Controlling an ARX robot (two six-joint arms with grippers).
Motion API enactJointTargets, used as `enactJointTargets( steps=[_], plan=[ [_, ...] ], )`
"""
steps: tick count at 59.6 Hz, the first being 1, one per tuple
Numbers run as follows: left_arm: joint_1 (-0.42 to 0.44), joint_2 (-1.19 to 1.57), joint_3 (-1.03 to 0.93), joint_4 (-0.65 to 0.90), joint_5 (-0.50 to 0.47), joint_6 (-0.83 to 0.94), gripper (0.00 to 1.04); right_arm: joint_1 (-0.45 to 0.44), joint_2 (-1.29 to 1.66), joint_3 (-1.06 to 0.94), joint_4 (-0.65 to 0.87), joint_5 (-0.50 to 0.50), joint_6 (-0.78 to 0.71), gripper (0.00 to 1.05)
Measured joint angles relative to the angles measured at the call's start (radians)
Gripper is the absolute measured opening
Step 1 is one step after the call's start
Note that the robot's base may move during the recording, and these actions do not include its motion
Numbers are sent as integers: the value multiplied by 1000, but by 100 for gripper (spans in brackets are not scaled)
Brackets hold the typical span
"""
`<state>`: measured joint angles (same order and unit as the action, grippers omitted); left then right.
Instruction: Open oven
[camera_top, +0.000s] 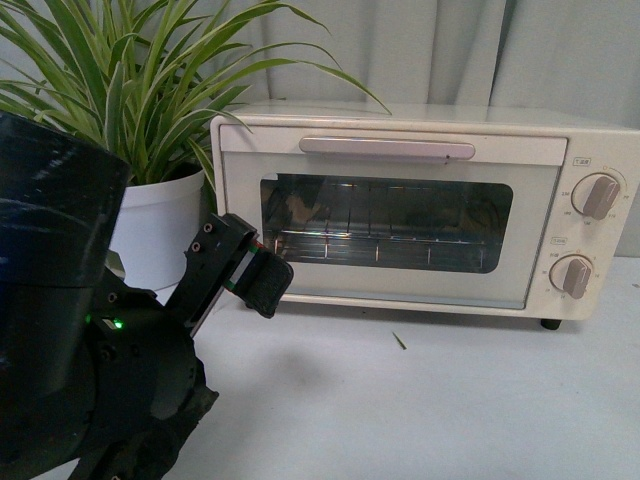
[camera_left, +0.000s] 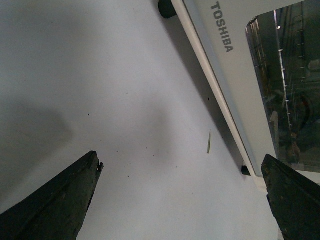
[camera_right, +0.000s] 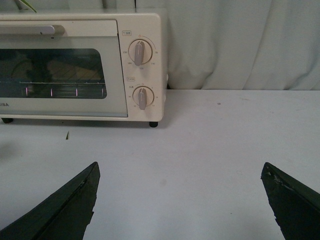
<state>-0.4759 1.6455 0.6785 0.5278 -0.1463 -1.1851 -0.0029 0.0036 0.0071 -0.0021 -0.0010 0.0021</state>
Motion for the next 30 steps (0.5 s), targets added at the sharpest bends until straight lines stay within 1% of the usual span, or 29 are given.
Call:
enactJointTargets(
  steps=[30],
  plan=[
    [-5,96,59,16,-31,-24,98,0,0,0,0,0,0,95]
  ],
)
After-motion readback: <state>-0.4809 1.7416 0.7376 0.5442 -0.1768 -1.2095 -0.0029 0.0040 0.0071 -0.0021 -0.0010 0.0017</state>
